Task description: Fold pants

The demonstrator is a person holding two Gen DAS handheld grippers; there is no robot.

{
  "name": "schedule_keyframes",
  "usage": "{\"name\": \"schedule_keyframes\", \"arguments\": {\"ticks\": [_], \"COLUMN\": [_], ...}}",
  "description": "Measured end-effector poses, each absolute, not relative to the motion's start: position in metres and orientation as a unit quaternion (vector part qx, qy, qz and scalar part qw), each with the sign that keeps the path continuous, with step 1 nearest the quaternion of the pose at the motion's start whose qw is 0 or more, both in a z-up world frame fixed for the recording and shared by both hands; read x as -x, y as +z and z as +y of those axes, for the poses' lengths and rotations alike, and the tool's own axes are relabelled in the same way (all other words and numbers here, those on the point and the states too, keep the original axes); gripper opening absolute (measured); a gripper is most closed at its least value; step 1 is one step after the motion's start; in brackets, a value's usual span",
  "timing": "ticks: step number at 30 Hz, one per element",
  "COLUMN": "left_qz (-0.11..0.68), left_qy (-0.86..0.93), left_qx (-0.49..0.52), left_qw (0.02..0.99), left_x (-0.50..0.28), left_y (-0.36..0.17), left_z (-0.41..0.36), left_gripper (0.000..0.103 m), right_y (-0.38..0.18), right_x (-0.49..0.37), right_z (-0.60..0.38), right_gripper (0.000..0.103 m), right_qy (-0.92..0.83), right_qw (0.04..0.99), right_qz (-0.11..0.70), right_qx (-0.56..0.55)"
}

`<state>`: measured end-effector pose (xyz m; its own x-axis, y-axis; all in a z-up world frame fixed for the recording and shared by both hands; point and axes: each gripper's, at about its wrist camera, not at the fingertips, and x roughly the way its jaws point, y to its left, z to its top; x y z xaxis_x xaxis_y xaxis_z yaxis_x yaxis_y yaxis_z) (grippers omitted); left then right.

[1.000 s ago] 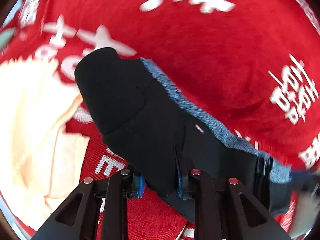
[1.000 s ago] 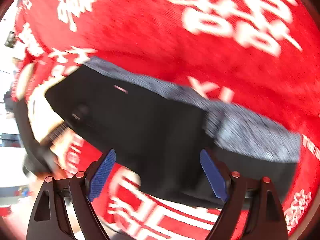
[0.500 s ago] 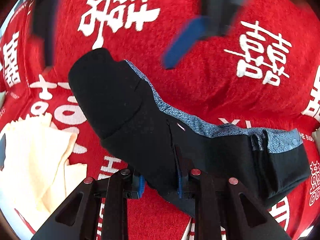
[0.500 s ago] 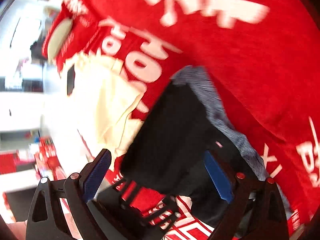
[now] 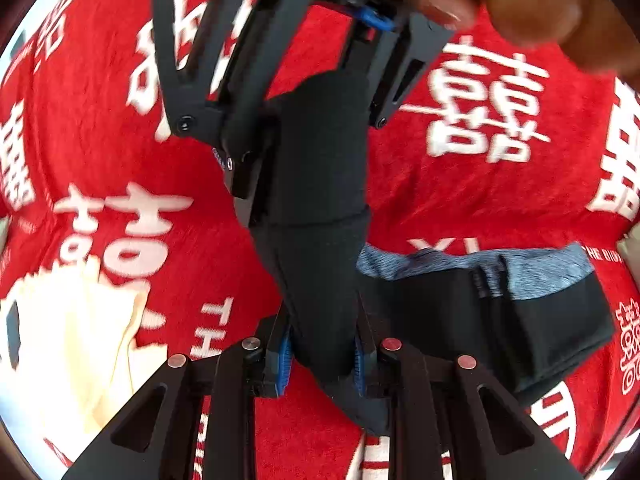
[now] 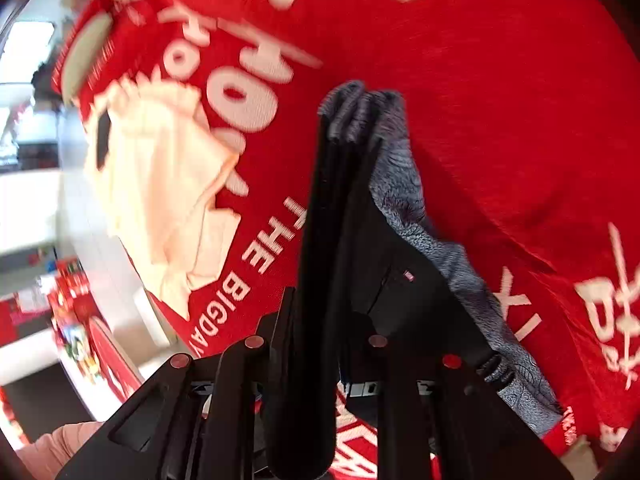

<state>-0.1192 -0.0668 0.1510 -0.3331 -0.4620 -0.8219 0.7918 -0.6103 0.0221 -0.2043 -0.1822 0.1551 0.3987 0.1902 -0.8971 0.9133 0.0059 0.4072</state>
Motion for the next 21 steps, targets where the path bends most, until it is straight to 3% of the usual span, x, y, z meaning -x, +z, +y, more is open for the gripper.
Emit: {"name": "schedule_keyframes", "arguments": {"ticks": [10, 21], "left_qz": [0.120, 0.026], "left_qy": [-0.833, -0.856], "left_qx": [-0.431, -0.456], "left_qw": [0.326, 0.241], "left_x": [0.184, 0.264], "left_y": [0.193, 0.217], "left_z": [-0.009, 0.075], "left_gripper": [0.025, 0.025], "right_y": [0.205, 0.216], "right_x": [0.323, 0.440], "right_z": [-0.091, 0.040], "right_gripper": [0.019, 0.019], "right_qy": [-0.385, -0.432], "right_qw": [0.598, 0.600], "right_qz": [0.244, 0.036], "right_qx": [-0.659, -0.672]}}
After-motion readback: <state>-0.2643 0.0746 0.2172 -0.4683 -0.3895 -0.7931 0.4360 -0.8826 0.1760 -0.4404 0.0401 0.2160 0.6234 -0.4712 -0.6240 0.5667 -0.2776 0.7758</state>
